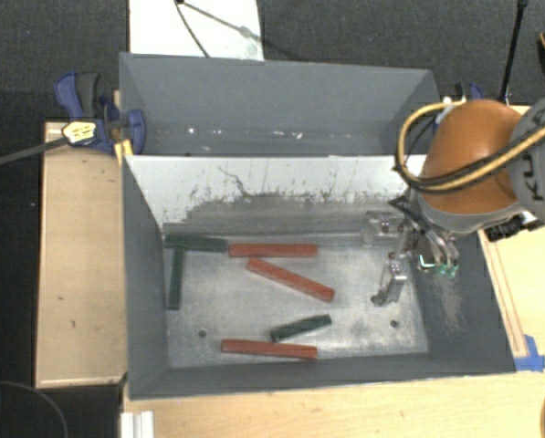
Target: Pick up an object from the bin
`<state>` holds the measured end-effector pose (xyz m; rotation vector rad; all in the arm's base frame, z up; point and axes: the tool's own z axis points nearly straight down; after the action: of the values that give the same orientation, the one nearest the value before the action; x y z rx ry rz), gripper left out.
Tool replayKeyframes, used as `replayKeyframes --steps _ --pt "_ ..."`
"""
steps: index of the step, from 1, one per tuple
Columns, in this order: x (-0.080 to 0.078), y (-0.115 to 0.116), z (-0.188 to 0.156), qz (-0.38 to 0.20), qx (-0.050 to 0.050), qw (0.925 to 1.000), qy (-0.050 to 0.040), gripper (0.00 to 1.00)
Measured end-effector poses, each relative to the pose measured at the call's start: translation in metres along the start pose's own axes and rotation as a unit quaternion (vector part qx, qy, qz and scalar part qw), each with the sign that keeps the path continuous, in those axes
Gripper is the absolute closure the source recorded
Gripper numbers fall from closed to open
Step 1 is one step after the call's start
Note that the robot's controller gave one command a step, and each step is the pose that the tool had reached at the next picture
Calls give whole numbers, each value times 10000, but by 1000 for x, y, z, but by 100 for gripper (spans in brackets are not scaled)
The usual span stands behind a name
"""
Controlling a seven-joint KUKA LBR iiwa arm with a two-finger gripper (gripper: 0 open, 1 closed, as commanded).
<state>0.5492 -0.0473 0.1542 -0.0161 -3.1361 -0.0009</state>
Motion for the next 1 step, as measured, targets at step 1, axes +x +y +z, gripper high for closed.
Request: replayKeyframes --steps 1 --pt "4 38 86 -861 -6 9963 -3 0"
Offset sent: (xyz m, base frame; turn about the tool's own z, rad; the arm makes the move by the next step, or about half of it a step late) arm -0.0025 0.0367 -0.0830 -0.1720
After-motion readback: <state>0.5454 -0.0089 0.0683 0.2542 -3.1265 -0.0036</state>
